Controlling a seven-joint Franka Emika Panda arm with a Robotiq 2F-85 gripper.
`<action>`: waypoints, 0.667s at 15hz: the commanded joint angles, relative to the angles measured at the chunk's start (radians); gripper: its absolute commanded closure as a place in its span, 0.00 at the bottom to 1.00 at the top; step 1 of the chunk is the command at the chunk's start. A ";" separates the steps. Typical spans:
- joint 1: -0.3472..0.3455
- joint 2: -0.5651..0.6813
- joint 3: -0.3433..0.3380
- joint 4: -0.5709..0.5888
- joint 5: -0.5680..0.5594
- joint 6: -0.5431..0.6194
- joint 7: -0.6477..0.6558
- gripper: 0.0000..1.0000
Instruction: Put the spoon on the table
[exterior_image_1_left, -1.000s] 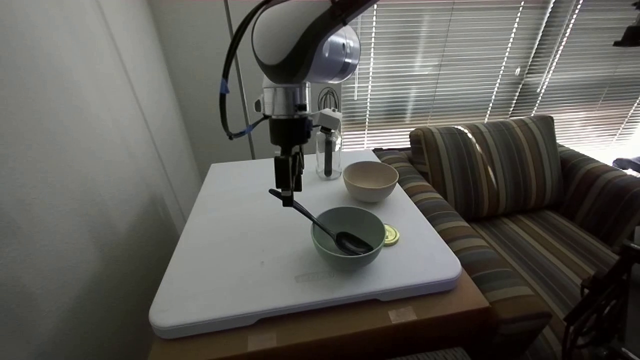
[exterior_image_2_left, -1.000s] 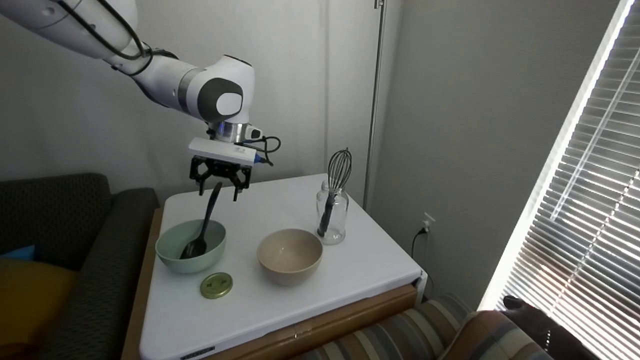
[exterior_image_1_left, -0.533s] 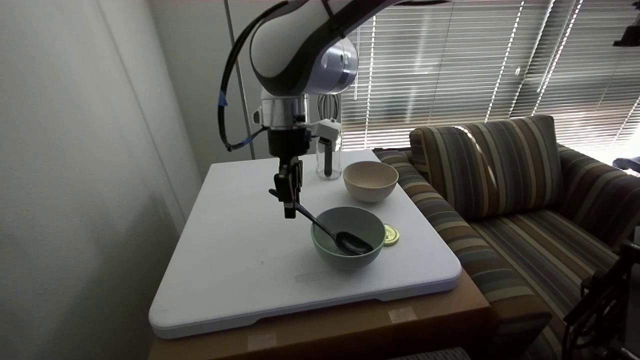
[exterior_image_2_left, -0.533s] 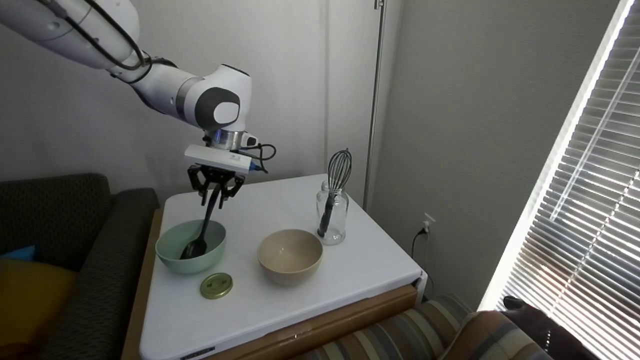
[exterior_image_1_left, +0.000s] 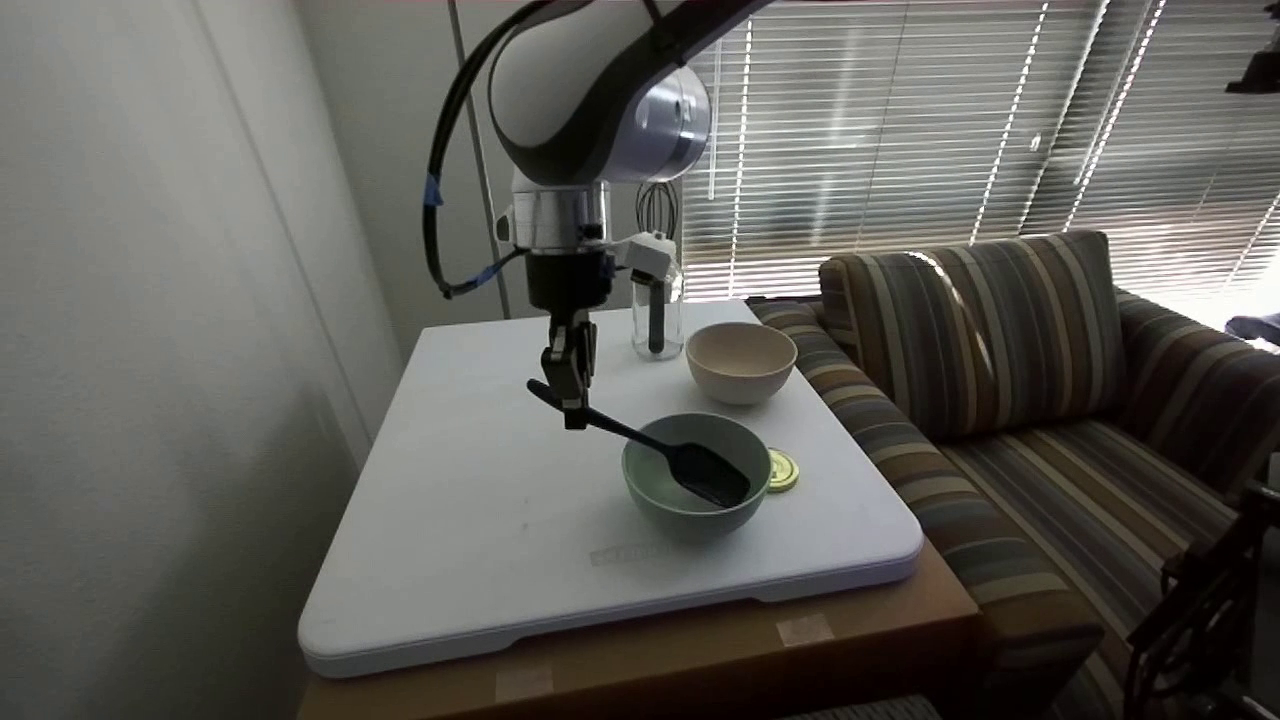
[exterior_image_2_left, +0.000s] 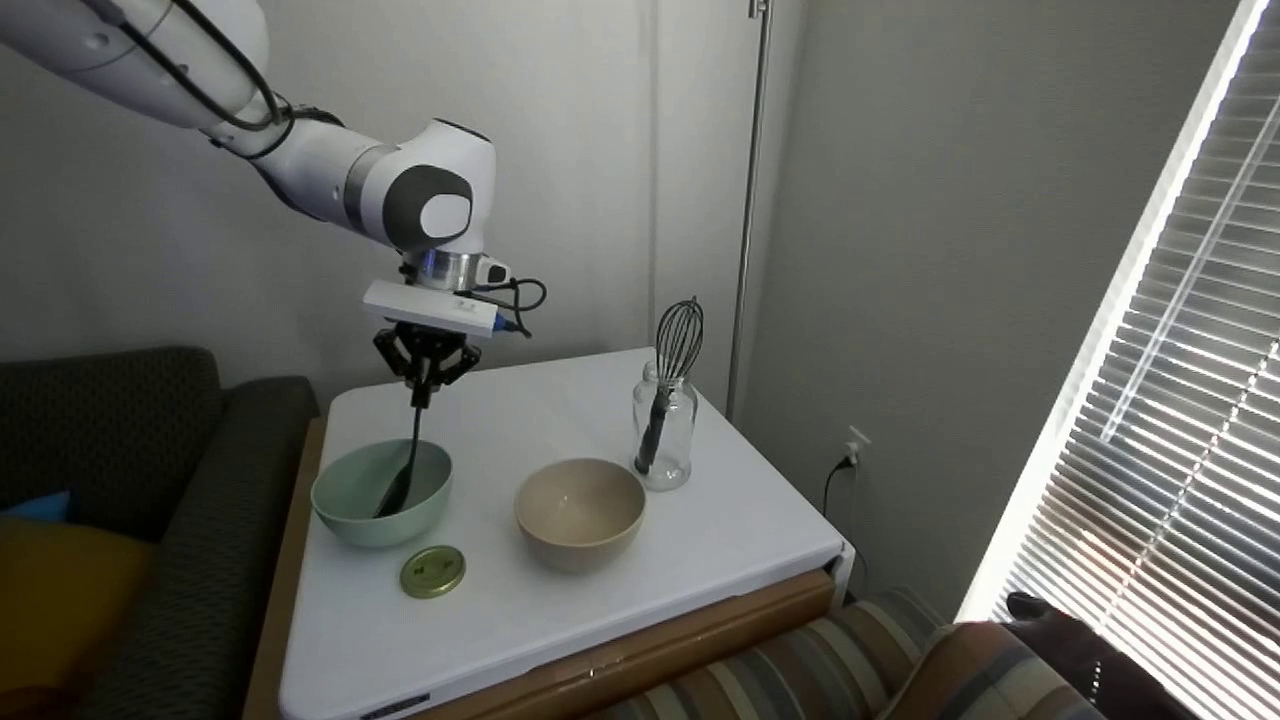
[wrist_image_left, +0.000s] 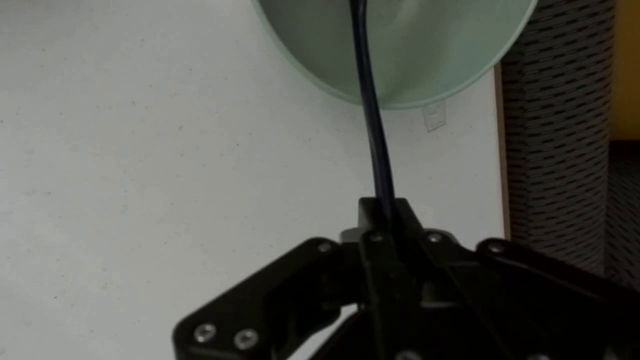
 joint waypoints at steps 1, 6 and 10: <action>0.008 -0.034 -0.008 -0.009 -0.021 -0.008 0.010 0.98; 0.014 -0.079 -0.003 -0.015 -0.023 -0.017 0.005 0.98; -0.025 -0.091 0.045 0.034 0.049 -0.068 -0.035 0.98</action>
